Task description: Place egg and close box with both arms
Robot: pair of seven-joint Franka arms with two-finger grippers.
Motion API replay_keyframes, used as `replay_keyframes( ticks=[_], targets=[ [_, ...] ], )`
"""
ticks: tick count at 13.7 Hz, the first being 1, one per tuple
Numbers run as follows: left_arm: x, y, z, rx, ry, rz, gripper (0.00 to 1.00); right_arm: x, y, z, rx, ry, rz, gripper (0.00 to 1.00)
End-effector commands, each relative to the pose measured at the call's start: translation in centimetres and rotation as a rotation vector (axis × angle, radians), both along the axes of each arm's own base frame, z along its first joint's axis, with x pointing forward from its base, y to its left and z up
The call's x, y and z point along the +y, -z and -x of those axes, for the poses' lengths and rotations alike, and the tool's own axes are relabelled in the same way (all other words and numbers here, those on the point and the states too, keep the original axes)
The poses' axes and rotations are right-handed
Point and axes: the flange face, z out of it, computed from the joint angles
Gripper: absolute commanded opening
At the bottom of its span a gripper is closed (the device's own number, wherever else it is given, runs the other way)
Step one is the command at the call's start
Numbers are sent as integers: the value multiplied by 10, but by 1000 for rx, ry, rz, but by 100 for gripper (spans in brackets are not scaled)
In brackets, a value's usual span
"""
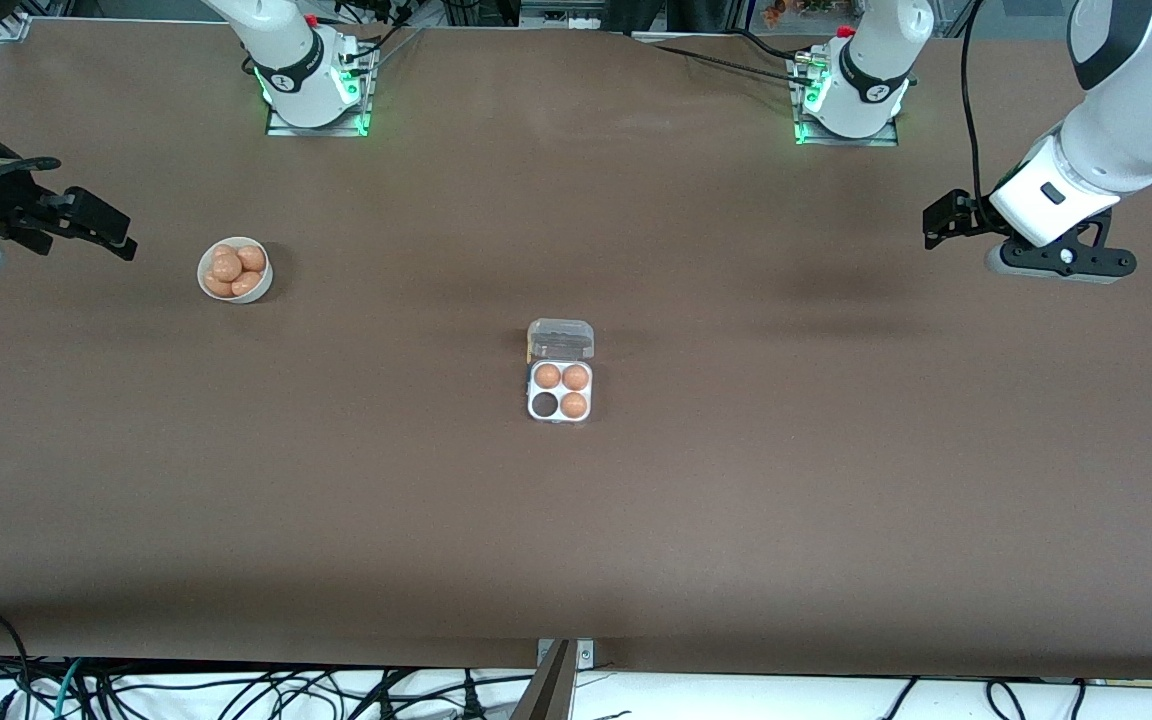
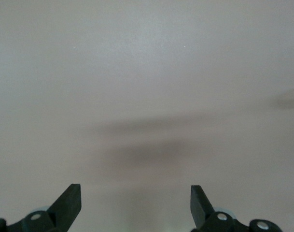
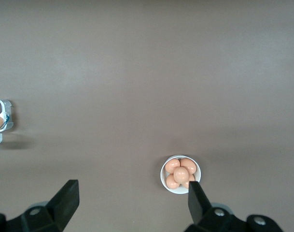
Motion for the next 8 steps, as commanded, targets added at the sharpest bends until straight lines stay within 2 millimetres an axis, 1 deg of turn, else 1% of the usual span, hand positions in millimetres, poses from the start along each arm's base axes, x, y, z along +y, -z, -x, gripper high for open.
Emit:
replay_keyframes(
  ticks=[1, 3, 4, 5, 8],
  targets=[
    [2, -14, -4, -27, 24, -7, 100, 0, -5, 1, -8, -17, 3, 100],
    [3, -17, -5, -34, 26, -6, 100, 0, -5, 1, -6, -19, 9, 100],
    [11, -16, -6, -33, 23, -5, 100, -1, -5, 1, -6, -19, 11, 100],
    [16, -9, -10, -20, 28, 2, 100, -1, -6, 2, -8, -21, 11, 100],
    [16, -8, -10, -17, 29, 2, 100, -1, -7, 1, -11, -21, 11, 100]
  ],
)
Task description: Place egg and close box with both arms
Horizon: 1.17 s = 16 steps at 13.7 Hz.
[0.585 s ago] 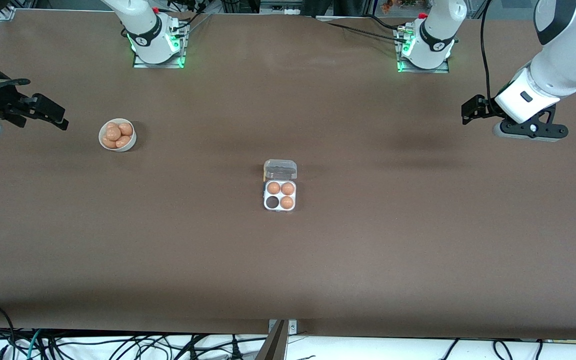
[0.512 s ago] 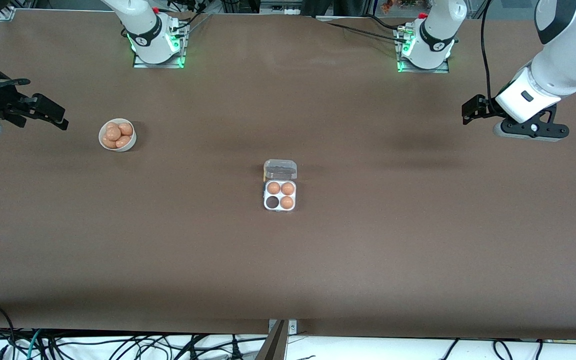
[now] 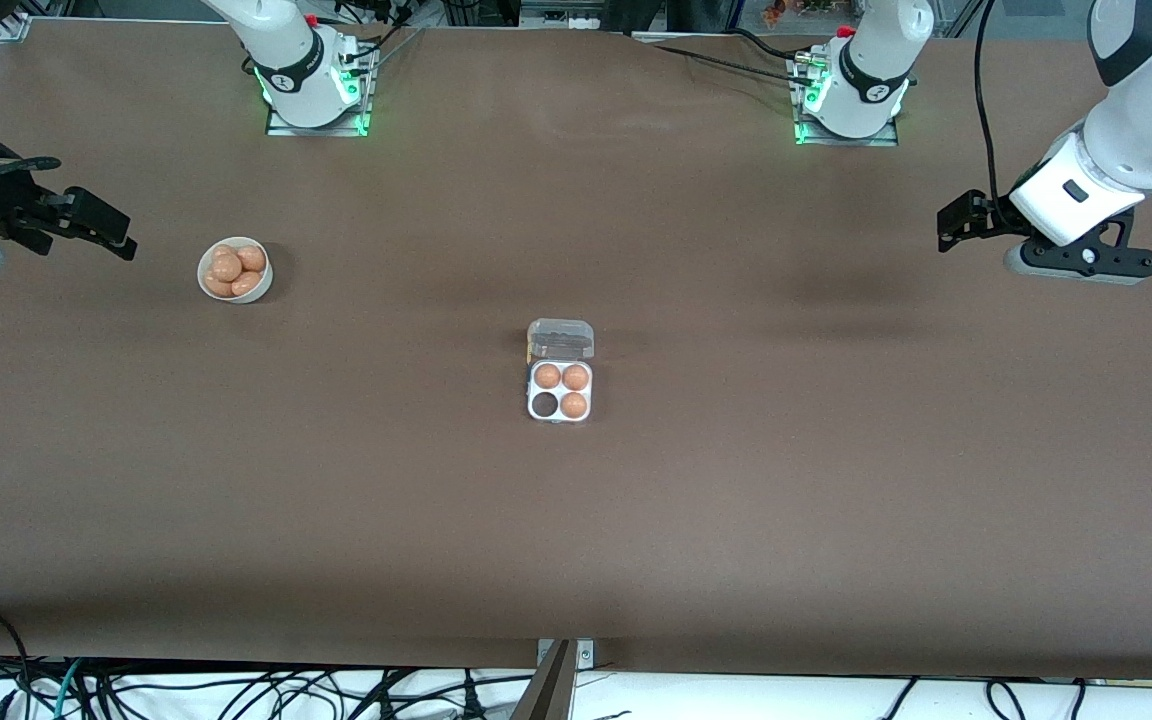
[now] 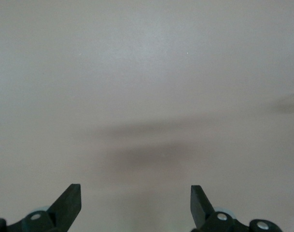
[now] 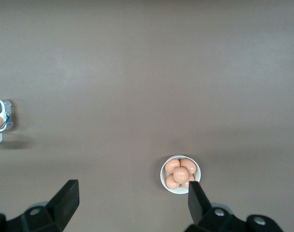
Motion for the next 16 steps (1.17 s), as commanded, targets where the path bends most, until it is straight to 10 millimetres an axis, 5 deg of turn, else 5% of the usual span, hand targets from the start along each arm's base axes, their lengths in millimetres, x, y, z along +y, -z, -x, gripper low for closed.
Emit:
replay_keyframes(
  ticks=[1, 16],
  targets=[
    [2, -3, -4, -5, 23, -4, 100, -1, -8, 2, -12, -19, 10, 100],
    [0, 4, -9, 8, 10, -1, 100, -1, -8, 2, -13, -17, 10, 100]
  ],
)
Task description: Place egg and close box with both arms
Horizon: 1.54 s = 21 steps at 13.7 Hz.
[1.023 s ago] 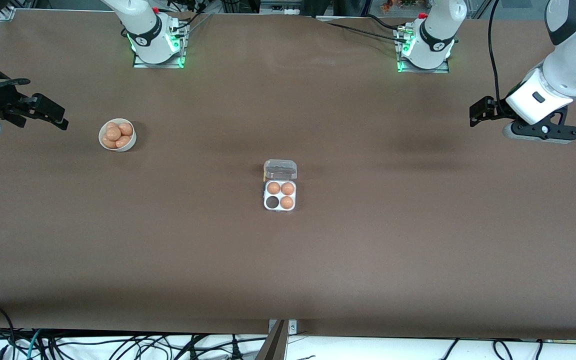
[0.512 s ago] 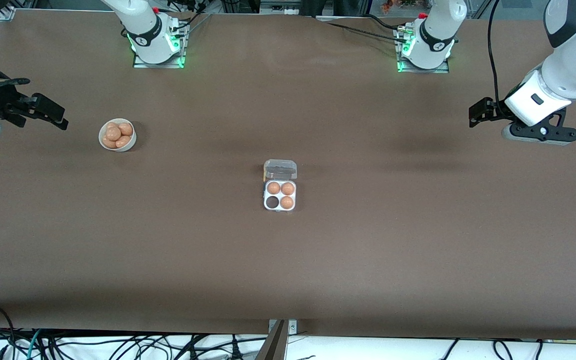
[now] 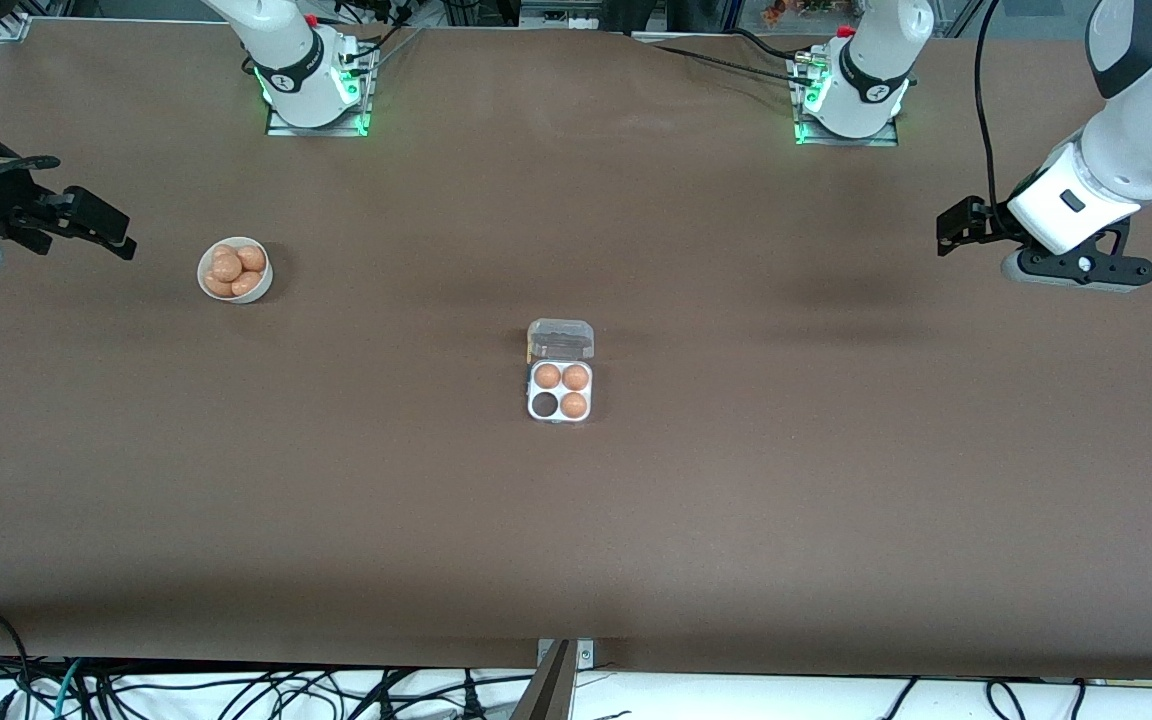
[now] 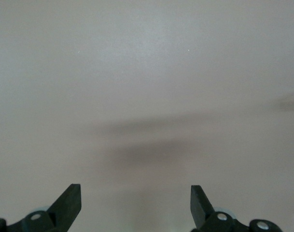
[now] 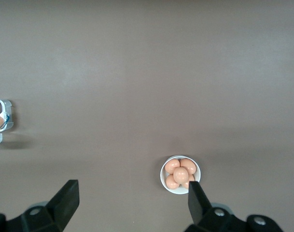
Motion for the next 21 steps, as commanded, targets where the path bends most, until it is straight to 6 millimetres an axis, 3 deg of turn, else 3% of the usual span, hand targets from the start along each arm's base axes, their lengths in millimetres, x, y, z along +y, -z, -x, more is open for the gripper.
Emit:
replay_keyframes(
  ticks=[1, 14, 19, 21],
  targets=[
    [0, -2, -6, -5, 7, -2, 100, -1, -8, 2, -12, -16, 10, 100],
    [0, -2, -6, -2, 9, -2, 100, 0, -6, 2, -7, -16, 9, 100],
    [0, 0, -7, 1, 7, -2, 100, -1, 14, -4, 32, -27, 11, 100],
    [-2, 1, -7, 2, 10, -2, 100, 4, 30, -11, 60, -125, 11, 100]
  ],
)
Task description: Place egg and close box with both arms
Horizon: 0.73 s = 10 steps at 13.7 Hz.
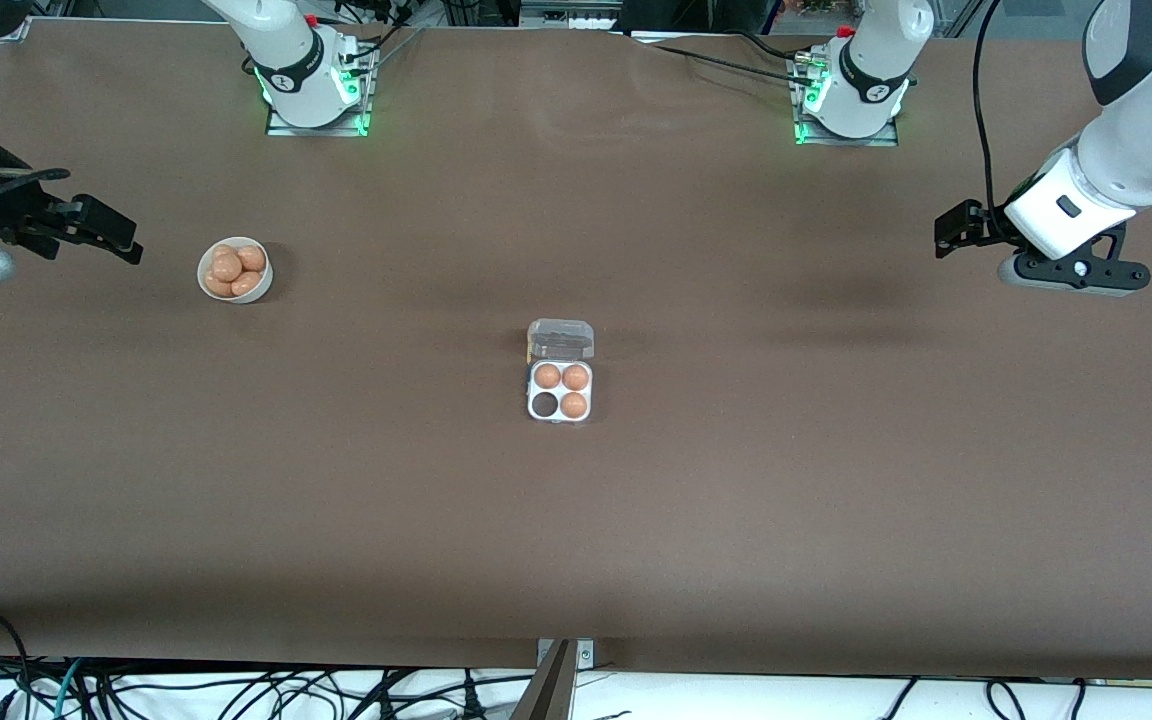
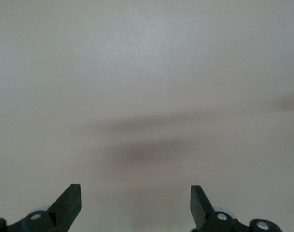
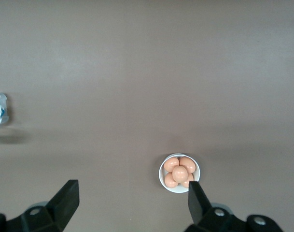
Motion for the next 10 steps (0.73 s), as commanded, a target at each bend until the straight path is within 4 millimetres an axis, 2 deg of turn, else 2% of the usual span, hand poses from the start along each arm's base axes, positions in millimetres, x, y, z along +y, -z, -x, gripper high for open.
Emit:
replay_keyframes(
  ticks=[1, 4, 10],
  targets=[
    [-2, -3, -5, -5, 11, -2, 100, 7, 20, -7, 40, -143, 5, 100],
    [-4, -2, -6, -4, 5, -3, 100, 12, 44, -16, 82, -201, 1, 100],
    [-6, 0, -6, 1, 2, -4, 100, 8, 128, -31, 250, -309, -20, 100]
  ],
)
